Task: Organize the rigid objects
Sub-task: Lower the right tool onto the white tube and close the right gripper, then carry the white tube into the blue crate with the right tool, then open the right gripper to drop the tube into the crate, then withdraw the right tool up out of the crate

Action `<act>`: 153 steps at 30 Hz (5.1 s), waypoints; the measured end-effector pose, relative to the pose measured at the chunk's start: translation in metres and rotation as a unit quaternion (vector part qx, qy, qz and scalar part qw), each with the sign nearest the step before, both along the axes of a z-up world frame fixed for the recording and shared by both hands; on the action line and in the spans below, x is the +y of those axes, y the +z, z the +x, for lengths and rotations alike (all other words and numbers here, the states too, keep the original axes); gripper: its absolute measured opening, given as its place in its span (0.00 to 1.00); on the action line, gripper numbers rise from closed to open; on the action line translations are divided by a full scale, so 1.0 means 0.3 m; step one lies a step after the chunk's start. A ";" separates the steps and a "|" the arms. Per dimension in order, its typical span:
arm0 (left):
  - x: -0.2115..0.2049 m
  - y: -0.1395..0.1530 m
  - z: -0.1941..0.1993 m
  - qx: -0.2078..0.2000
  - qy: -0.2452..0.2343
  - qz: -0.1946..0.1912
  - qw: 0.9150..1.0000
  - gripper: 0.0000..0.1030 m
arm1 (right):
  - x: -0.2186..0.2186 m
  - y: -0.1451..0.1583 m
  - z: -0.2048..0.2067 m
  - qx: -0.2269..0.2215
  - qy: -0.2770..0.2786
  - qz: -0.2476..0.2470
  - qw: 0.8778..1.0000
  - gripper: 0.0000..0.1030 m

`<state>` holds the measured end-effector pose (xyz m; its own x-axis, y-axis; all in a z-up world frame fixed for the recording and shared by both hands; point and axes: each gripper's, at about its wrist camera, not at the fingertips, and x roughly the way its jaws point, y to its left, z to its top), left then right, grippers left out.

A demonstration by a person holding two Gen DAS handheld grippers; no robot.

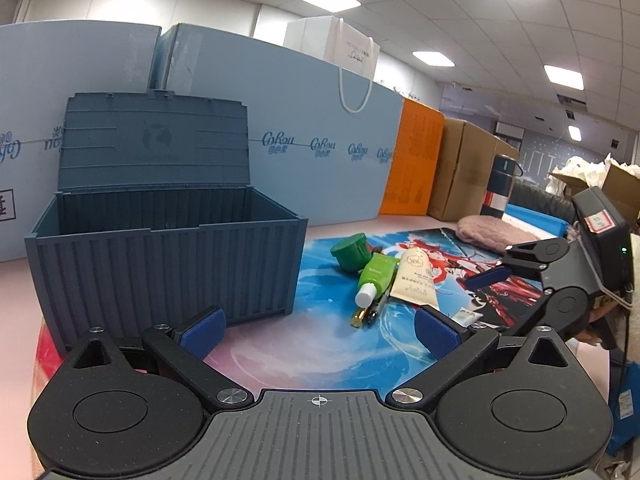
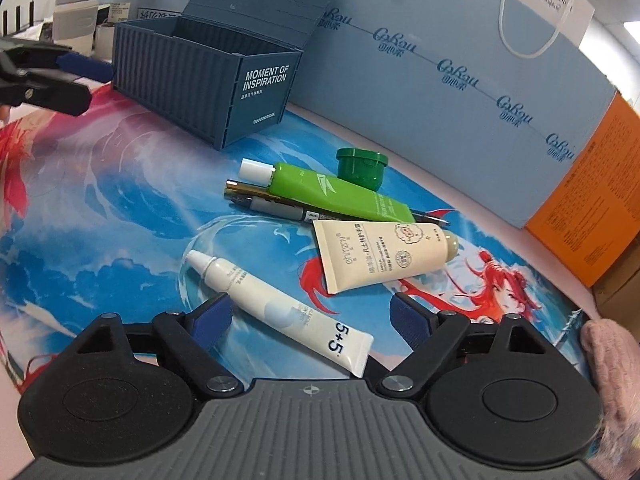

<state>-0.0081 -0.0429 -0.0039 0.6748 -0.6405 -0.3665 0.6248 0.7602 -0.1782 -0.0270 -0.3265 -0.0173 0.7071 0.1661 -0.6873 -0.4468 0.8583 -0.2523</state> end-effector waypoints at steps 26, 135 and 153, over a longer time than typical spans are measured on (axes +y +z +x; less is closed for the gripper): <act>0.020 -0.011 0.029 0.031 0.001 -0.023 0.999 0.99 | 0.018 -0.027 0.027 0.024 -0.063 0.128 0.989 0.19; 0.340 0.346 -0.005 -0.017 0.146 -0.151 0.978 1.00 | 0.534 0.382 -0.026 -0.213 0.073 0.254 0.940 1.00; 0.250 0.308 -0.192 -0.064 0.230 -0.085 0.967 1.00 | 0.521 0.299 -0.227 -0.254 0.031 0.253 0.933 1.00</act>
<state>-0.0659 0.0320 0.0886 0.9357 -0.3048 -0.1777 0.2519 0.9298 -0.2682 -0.0952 -0.1701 0.0724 0.8987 0.4295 -0.0888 -0.4323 0.9016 -0.0136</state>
